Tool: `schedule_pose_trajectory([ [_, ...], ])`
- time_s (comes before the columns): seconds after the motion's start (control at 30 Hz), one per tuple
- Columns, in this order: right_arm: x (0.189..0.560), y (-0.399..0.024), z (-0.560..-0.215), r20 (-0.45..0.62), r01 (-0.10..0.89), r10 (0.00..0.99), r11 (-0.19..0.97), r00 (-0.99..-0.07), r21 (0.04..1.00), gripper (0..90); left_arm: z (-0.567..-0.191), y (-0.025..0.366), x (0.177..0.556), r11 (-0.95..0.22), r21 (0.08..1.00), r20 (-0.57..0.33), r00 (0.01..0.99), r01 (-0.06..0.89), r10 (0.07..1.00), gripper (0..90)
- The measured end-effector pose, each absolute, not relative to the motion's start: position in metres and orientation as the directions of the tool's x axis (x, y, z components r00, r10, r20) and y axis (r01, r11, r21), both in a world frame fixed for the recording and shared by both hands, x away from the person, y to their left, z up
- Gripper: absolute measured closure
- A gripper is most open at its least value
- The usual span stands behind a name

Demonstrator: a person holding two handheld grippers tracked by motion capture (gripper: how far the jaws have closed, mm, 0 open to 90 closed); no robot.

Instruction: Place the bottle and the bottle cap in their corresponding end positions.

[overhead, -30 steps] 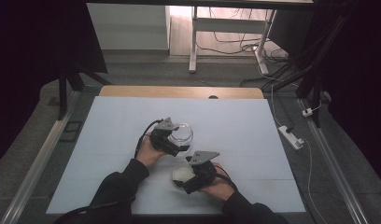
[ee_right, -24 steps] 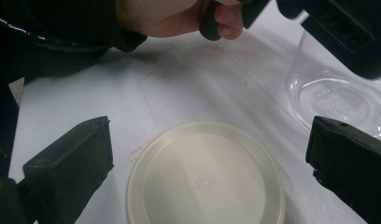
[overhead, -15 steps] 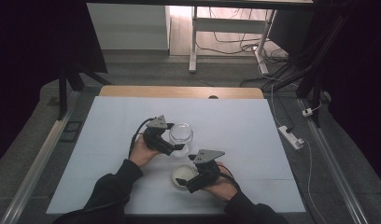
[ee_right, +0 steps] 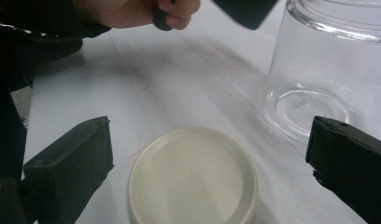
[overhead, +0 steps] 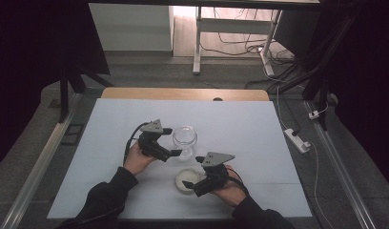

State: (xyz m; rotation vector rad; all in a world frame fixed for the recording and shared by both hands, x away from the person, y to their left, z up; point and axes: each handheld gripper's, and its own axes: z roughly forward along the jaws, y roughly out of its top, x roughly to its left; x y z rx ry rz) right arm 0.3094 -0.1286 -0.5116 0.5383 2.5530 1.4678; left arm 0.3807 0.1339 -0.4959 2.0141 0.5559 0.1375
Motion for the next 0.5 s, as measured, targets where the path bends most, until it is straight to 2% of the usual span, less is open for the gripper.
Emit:
schedule_pose_trajectory([
  [0.5, 0.307, -0.143, -0.500, 0.066, 0.248, 0.396, 0.428, -0.916, 0.869, 0.3, -0.483, 0.149, 0.348, -0.373, 0.863, -0.160, 0.883, 0.342, 0.441, 0.0],
])
